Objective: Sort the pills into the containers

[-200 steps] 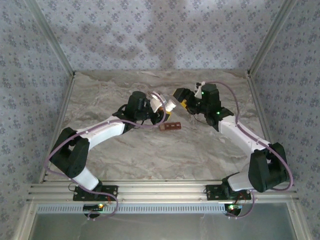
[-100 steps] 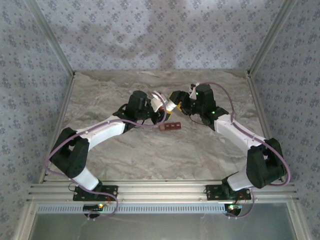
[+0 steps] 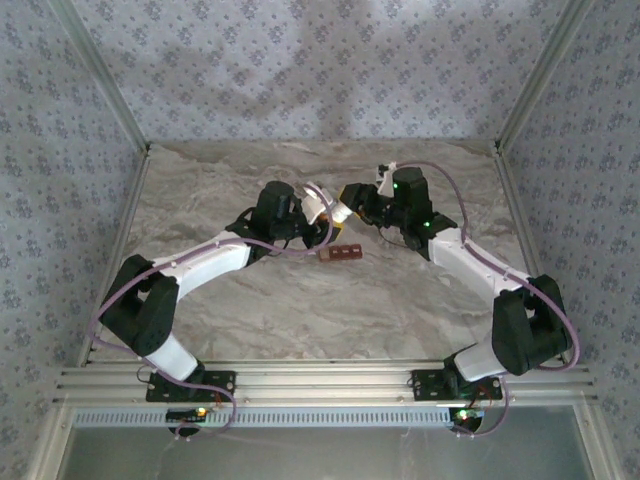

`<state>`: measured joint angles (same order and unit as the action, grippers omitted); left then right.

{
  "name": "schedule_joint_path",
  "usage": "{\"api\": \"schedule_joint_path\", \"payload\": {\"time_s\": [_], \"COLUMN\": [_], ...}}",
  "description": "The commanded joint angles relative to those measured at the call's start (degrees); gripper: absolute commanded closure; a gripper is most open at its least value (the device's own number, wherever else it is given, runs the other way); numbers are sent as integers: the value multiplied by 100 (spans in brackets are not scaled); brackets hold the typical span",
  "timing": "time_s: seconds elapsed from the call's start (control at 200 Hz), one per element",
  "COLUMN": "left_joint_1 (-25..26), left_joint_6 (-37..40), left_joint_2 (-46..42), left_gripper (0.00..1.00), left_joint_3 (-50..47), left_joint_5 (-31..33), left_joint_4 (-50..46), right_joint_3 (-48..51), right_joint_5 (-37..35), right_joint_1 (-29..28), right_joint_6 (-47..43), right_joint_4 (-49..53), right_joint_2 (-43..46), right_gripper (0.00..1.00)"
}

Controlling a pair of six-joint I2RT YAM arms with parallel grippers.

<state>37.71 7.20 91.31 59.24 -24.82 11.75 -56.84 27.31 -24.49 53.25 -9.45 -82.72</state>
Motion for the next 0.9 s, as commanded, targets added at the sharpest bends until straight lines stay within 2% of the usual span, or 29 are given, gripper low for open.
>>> {"api": "schedule_joint_path", "payload": {"time_s": [0.0,0.075,0.165,0.235,0.35,0.43,0.565,0.65,0.75,0.895], "left_joint_1": [-92,-183,-255,-254,-251,-247,-191,-107,-8,101], "left_joint_6": [-290,-556,-820,-861,-810,-607,-191,152,436,606], "left_joint_2": [-65,-132,-182,-169,-145,-110,-129,-138,-123,-74], "left_gripper": [100,100,100,100,100,100,100,100,100,100], "left_joint_3": [108,40,-23,8,39,99,74,75,62,44], "left_joint_5": [-541,-856,-1135,-1215,-1144,-977,-467,-83,293,545], "left_joint_4": [364,574,804,795,707,450,165,-51,-181,-168], "right_joint_3": [192,447,650,702,667,628,702,686,428,84], "right_joint_5": [775,1144,1591,1658,1590,1429,767,480,155,-152], "right_joint_1": [129,267,418,436,439,497,657,763,781,638], "right_joint_6": [-1130,-1288,-861,-559,-237,-55,33,108,131,178], "right_joint_4": [-656,-1226,-2029,-2387,-2553,-2423,-1887,-1492,-493,407], "right_joint_2": [-60,-76,-256,-339,-369,-265,156,332,405,356], "right_gripper": [60,60,60,59,46,33,24,22,20,19]}}
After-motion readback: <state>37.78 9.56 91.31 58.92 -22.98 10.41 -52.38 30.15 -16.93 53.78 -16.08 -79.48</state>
